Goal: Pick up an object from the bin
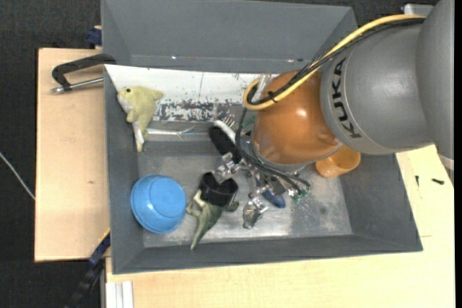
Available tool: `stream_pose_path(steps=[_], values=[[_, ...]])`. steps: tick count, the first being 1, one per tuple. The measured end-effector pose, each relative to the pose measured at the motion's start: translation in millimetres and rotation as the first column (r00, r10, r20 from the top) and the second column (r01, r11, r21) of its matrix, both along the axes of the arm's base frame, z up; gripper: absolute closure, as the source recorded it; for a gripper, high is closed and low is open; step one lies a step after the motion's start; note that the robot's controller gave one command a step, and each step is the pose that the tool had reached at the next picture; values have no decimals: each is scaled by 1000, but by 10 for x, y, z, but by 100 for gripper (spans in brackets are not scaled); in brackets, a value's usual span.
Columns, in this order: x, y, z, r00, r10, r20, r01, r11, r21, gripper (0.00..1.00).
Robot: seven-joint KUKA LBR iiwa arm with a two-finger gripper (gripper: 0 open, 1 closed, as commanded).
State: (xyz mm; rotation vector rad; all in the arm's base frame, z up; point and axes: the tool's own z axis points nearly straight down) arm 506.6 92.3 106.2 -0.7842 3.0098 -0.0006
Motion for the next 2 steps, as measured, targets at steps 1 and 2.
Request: stream_pose_path(steps=[1, 2], values=[[155, 74, -194, 992, 120, -26, -121, 993, -5, 0], [175, 72, -190, 992, 121, -22, -121, 993, -6, 100]])
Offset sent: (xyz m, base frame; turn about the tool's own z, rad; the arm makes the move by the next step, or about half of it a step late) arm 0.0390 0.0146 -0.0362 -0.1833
